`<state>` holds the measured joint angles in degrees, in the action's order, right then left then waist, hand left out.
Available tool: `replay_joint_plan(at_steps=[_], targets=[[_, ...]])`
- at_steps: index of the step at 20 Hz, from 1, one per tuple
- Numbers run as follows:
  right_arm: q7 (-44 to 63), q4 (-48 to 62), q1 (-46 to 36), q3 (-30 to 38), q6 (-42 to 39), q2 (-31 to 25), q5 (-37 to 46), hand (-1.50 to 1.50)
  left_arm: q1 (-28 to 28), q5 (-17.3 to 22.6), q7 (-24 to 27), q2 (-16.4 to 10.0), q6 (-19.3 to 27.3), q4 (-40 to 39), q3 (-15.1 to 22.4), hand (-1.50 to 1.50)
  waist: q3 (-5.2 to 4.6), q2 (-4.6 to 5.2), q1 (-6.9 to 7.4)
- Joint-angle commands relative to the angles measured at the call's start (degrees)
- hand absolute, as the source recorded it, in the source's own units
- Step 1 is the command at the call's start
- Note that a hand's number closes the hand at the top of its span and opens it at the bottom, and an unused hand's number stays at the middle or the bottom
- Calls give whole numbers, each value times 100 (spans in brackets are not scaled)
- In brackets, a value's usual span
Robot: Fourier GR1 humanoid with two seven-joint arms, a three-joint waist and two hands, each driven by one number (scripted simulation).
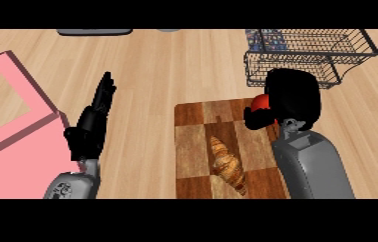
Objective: Pick the tomato from the cutting board and place it in the tiered basket
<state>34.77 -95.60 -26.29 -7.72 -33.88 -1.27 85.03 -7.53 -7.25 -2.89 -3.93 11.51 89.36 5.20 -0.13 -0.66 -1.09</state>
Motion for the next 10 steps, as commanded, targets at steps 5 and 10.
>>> replay_joint_plan(at_steps=[5, 10], targets=[[1017, -1778, -1357, 618, -2050, 125, -305, 150, 173, 49, 27, -82, -155, 204, 2, 0, 8, 28, 97], [1197, -1768, -2617, 1382, -2901, 124, -490, 150, -91, -52, -23, 44, -54, -32, 7, 0, 8, 42, 101]])
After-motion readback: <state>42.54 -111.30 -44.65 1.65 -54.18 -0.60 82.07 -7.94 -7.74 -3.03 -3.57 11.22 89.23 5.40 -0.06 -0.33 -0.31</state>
